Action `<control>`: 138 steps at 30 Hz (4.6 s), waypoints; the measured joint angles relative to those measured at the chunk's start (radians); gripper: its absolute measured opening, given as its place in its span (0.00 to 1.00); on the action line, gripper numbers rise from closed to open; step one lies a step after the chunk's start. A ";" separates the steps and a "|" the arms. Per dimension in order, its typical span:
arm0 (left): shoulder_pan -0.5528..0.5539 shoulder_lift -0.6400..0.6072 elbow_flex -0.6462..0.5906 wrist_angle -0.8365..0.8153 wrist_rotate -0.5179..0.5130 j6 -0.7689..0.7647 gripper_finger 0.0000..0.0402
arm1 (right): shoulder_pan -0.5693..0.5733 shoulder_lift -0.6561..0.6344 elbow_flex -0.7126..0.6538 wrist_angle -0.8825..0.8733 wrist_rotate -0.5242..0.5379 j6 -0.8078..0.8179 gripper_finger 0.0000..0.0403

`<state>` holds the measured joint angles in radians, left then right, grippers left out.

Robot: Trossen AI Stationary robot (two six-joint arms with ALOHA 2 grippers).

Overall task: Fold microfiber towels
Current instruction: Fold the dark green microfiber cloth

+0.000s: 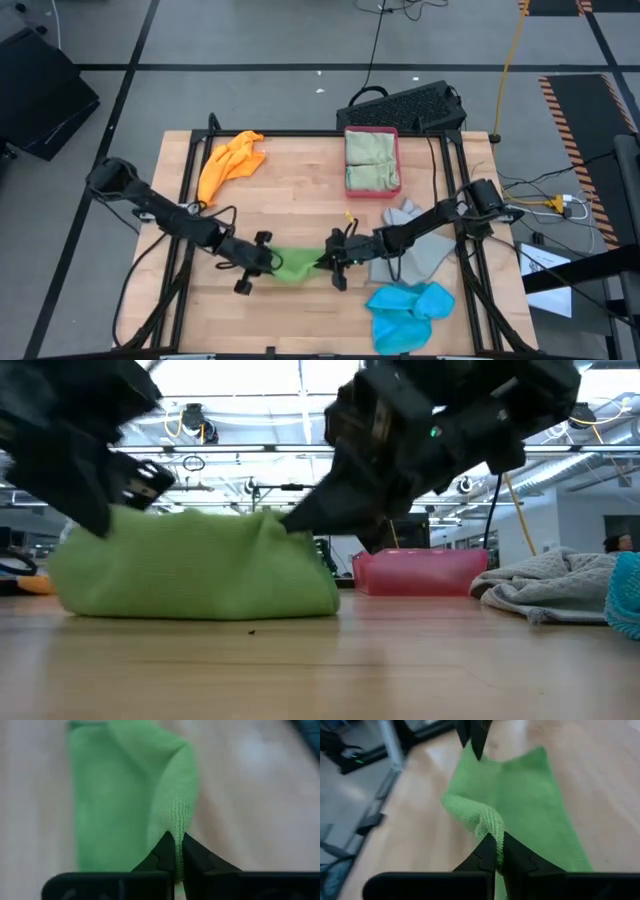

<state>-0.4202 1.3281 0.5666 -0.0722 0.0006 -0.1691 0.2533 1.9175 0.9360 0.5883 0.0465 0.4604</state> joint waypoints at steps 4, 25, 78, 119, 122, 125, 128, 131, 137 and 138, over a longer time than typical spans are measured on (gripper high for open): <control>0.082 0.000 0.000 -0.052 0.000 0.003 0.02 | -0.031 0.000 0.000 -0.056 0.002 0.000 0.02; 0.194 0.052 0.000 -0.164 -0.109 -0.063 0.12 | -0.056 0.000 0.000 -0.153 0.169 -0.007 0.14; 0.108 -0.222 -0.008 -0.088 -0.333 -0.049 0.51 | -0.090 0.386 0.040 0.485 0.141 -0.260 0.01; 0.069 0.294 -0.237 0.602 -0.377 -0.081 0.05 | -0.088 0.387 0.039 0.418 0.132 -0.241 0.02; 0.069 0.271 -0.239 0.601 -0.361 -0.080 0.03 | -0.088 0.385 0.039 0.417 0.117 -0.238 0.02; 0.068 0.228 -0.242 0.597 -0.347 -0.081 0.01 | -0.088 0.380 0.039 0.411 0.109 -0.237 0.02; 0.068 0.182 -0.243 0.584 -0.343 -0.088 0.06 | -0.088 0.366 0.039 0.399 0.104 -0.238 0.02; 0.068 0.137 -0.243 0.562 -0.335 -0.085 0.15 | -0.088 0.364 0.038 0.409 0.103 -0.242 0.02; 0.068 0.103 -0.241 0.456 -0.335 -0.102 0.30 | -0.088 0.365 0.038 0.424 0.101 -0.241 0.02; 0.068 0.103 -0.241 0.420 -0.335 -0.114 0.31 | -0.088 0.365 0.038 0.430 0.099 -0.240 0.02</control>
<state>-0.3519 1.4311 0.3252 0.3479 -0.3339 -0.2835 0.1658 2.2822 0.9741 1.0179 0.1450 0.2201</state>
